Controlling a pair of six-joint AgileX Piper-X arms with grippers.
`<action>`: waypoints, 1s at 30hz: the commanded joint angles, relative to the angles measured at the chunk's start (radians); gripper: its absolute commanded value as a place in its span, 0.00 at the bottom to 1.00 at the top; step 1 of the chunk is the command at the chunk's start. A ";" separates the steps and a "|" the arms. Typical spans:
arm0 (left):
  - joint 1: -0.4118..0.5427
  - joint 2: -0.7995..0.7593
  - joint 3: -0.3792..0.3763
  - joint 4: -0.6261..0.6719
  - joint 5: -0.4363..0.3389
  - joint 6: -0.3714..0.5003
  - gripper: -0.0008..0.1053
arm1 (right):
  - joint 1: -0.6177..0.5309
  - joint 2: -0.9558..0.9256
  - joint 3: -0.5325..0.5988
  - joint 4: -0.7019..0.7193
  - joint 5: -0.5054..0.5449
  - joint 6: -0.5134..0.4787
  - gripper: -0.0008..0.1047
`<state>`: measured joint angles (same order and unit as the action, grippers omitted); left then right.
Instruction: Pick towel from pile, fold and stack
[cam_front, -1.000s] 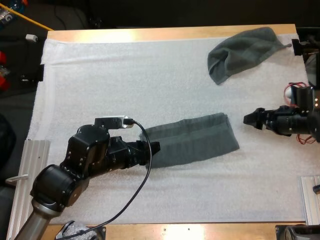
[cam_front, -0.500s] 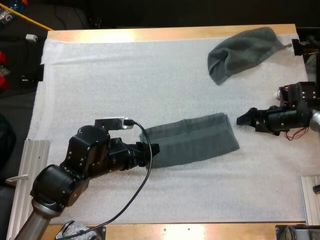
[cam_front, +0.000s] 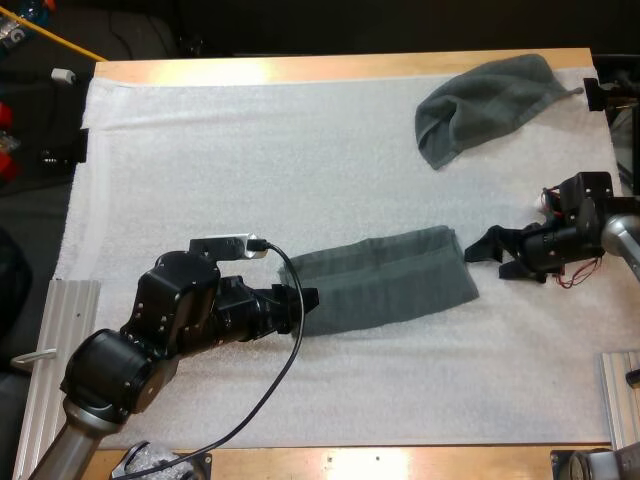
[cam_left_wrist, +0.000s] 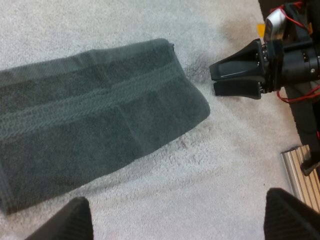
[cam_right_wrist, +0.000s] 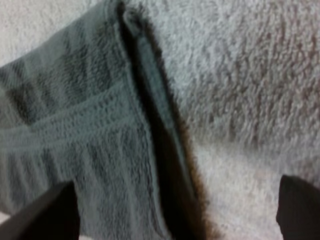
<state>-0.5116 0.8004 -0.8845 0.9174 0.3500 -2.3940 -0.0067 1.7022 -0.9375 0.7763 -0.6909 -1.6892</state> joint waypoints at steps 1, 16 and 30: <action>0.000 -0.003 -0.002 -0.003 0.006 -0.009 0.65 | 0.001 0.001 -0.007 -0.007 -0.023 0.004 0.75; 0.000 -0.003 -0.002 -0.003 0.006 -0.009 0.65 | 0.086 0.019 0.004 -0.009 -0.072 0.083 0.75; 0.000 -0.003 -0.002 -0.001 0.050 -0.009 0.65 | 0.147 0.019 0.004 -0.031 0.045 0.208 0.53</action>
<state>-0.5116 0.8004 -0.8845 0.9181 0.3947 -2.3940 0.1392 1.7202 -0.9323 0.7316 -0.6544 -1.4805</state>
